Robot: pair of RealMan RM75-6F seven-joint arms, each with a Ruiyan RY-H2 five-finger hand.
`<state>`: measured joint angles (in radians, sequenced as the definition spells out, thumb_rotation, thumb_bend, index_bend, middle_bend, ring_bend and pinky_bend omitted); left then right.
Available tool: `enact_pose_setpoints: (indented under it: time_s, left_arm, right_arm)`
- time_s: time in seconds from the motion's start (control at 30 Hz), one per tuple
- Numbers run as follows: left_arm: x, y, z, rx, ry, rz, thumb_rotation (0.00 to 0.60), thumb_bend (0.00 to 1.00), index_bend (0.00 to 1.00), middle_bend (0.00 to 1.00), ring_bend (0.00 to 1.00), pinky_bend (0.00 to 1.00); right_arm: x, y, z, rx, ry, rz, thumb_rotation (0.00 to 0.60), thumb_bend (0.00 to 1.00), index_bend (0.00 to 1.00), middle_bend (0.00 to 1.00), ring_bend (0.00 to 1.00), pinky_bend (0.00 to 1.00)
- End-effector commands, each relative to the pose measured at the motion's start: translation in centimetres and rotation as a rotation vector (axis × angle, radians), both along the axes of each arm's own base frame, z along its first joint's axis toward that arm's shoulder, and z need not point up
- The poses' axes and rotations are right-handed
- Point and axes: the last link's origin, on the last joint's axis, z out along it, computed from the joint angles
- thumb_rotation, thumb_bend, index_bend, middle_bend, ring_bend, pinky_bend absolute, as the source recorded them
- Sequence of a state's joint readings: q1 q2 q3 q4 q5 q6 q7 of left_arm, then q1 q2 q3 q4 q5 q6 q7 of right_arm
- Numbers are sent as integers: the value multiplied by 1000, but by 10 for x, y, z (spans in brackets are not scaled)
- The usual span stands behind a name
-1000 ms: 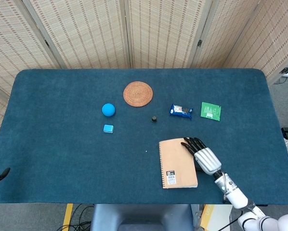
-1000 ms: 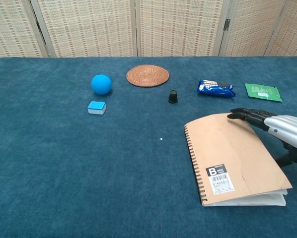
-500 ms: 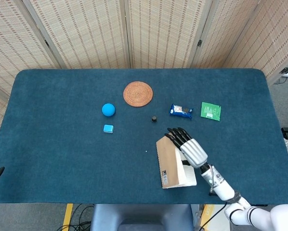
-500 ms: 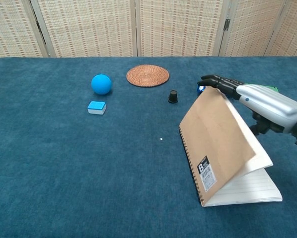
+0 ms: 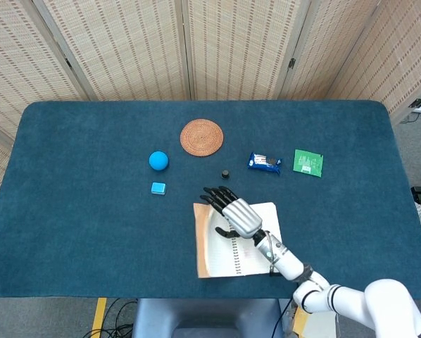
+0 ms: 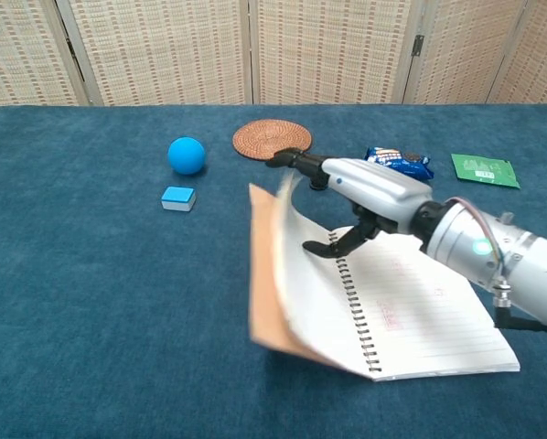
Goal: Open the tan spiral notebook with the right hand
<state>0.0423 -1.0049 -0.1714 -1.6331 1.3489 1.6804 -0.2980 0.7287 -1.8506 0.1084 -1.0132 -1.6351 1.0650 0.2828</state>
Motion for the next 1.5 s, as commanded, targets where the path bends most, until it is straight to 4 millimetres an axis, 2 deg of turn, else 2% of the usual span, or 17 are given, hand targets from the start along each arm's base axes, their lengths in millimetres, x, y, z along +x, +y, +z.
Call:
enact_pose_setpoints:
  time_s: [0.03, 0.2, 0.33, 0.43, 0.5, 0.67, 0.73, 0.83, 0.93, 1.03, 1.17, 1.23, 1.3, 1.5]
  left_arm:
    - [-4, 0, 4, 11, -13, 13, 600, 206, 102, 20, 30, 181]
    - [-8, 0, 7, 10, -28, 16, 600, 206, 102, 20, 30, 180]
    - [-7, 0, 8, 10, -28, 11, 600, 206, 102, 20, 30, 180]
    - [-6, -1, 6, -6, -8, 5, 600, 206, 103, 20, 30, 180]
    - [-4, 1, 2, -25, 10, 6, 600, 206, 103, 20, 30, 181]
    - [-1, 8, -13, -102, 48, 15, 600, 206, 103, 20, 30, 180]
    - [-1, 13, -20, -148, 53, 20, 600, 206, 103, 20, 30, 180]
    - [-1, 19, -27, -185, 78, 33, 600, 206, 103, 20, 30, 180]
    - [0, 22, -34, -213, 88, 35, 600, 206, 103, 20, 30, 180]
    - [1, 24, -38, -230, 107, 35, 600, 206, 103, 20, 30, 180]
    - [3, 25, -46, -249, 128, 39, 600, 206, 103, 20, 30, 180]
    - [7, 23, -52, -264, 158, 41, 600, 206, 103, 20, 30, 180]
    - [14, 22, -59, -279, 179, 22, 600, 206, 103, 20, 30, 180]
    - [16, 21, -65, -304, 197, 11, 600, 206, 103, 20, 30, 180]
  right_arm:
    - [12, -6, -20, 40, -2, -21, 600, 349, 0, 0, 0, 0]
    - [14, -10, -39, 81, 33, -39, 600, 348, 0, 0, 0, 0]
    - [12, -12, -37, 61, 31, -26, 600, 349, 0, 0, 0, 0]
    - [11, -15, -7, -17, -25, 4, 600, 348, 0, 0, 0, 0]
    - [4, -14, 20, -86, -28, 22, 600, 347, 0, 0, 0, 0]
    - [-45, 3, 98, -228, 139, -70, 600, 339, 0, 0, 0, 0]
    - [-72, 19, 141, -300, 199, -177, 600, 338, 0, 0, 0, 0]
    - [-106, 44, 189, -364, 228, -316, 600, 338, 0, 0, 0, 0]
    - [-141, 72, 224, -421, 269, -418, 600, 339, 0, 0, 0, 0]
    - [-175, 98, 245, -432, 287, -528, 600, 339, 0, 0, 0, 0]
    - [-196, 118, 256, -435, 259, -605, 600, 340, 0, 0, 0, 0]
    - [-196, 122, 259, -436, 203, -618, 600, 354, 0, 0, 0, 0]
    - [-196, 124, 263, -466, 225, -587, 600, 363, 0, 0, 0, 0]
    - [-192, 131, 259, -480, 242, -581, 600, 364, 0, 0, 0, 0]
